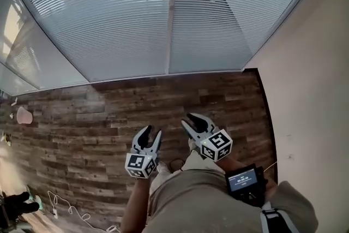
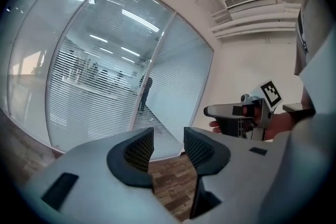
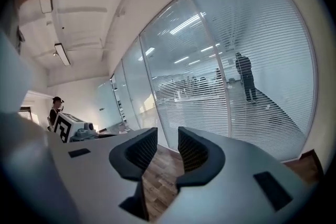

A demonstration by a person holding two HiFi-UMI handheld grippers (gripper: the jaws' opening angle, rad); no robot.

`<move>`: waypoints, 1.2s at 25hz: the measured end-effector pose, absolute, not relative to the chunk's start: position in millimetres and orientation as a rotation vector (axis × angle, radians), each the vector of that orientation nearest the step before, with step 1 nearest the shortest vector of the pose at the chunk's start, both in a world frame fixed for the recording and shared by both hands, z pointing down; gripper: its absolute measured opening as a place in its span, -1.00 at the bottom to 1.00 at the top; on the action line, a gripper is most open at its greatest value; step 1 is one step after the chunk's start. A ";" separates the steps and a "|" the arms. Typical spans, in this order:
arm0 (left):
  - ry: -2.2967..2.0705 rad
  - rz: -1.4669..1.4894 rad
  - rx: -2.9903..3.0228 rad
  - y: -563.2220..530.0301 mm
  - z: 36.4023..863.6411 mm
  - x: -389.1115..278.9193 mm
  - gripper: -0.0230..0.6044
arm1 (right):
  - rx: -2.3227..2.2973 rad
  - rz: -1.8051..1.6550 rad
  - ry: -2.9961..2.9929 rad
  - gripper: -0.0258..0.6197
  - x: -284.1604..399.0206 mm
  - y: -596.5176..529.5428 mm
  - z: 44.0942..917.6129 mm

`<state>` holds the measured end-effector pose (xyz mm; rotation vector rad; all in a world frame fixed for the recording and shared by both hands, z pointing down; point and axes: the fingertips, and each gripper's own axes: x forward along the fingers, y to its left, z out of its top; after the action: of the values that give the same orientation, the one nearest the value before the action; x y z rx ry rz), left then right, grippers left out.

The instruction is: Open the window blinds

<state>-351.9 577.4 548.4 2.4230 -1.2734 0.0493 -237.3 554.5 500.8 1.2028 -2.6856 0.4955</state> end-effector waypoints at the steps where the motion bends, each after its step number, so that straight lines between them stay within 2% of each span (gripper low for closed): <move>1: -1.268 0.046 2.421 582.4 548.8 -362.1 -0.32 | 1.214 0.496 -2.675 -0.58 -246.2 561.0 501.2; 4: -1.242 0.054 2.430 595.7 545.9 -365.2 -0.32 | 1.233 0.513 -2.649 -0.58 -250.4 581.4 501.7; 7: -1.207 0.087 2.447 606.8 549.4 -340.6 -0.32 | 1.266 0.513 -2.637 -0.58 -223.1 596.5 500.9; 10: -1.173 0.101 2.451 609.5 560.4 -350.1 -0.32 | 1.305 0.494 -2.625 -0.58 -227.8 598.9 502.1; 16: -1.142 0.093 2.462 586.0 522.4 -321.6 -0.32 | 1.342 0.583 -2.638 -0.58 -194.2 575.3 468.2; 20: -1.130 0.097 2.462 592.1 535.4 -311.5 -0.32 | 1.325 0.472 -2.642 -0.70 -188.2 589.0 478.6; 30: -1.109 0.152 2.441 595.5 551.0 -279.2 -0.32 | 1.429 0.490 -2.660 -0.76 -136.5 586.8 482.6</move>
<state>-279.2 595.5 551.0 2.4413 -1.1088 0.1521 -136.5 586.8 482.6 1.4294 -2.6605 0.4900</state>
